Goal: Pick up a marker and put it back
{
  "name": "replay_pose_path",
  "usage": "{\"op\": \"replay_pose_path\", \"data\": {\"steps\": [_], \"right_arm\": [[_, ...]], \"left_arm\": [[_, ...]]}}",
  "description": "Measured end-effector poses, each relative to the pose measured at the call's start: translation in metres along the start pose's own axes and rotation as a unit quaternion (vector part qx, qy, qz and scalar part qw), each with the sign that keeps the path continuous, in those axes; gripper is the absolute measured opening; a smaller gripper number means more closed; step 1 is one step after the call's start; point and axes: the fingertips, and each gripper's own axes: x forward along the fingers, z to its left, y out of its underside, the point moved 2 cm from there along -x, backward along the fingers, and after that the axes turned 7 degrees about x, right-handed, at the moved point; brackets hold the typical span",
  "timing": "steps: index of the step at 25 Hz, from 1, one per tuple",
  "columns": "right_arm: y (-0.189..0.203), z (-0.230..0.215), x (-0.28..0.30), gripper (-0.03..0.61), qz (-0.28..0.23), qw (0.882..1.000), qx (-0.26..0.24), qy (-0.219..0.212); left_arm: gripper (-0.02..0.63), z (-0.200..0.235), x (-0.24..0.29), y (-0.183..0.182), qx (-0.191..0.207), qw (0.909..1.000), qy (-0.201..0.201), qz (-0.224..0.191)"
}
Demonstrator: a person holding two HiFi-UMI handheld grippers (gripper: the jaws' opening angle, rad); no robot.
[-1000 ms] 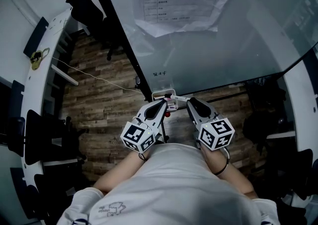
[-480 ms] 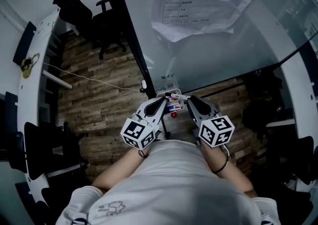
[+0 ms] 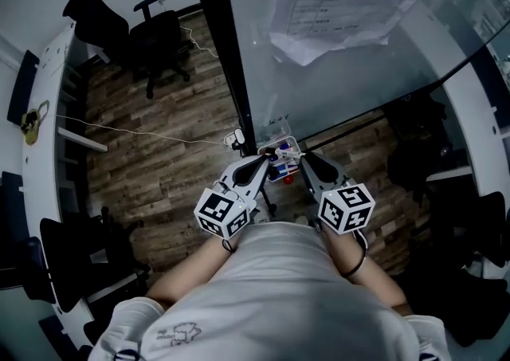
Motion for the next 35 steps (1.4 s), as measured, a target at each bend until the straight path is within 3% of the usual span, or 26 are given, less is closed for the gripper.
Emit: {"op": "replay_pose_path", "data": {"steps": [8, 35], "right_arm": [[0.011, 0.0, 0.01, 0.074, 0.013, 1.0, 0.005, 0.013], [0.011, -0.05, 0.046, 0.074, 0.098, 0.994, 0.011, -0.043]], "left_arm": [[0.006, 0.012, -0.005, 0.011, -0.015, 0.9998, 0.002, 0.009], [0.006, 0.015, 0.024, 0.032, -0.059, 0.9932, -0.095, 0.034]]}}
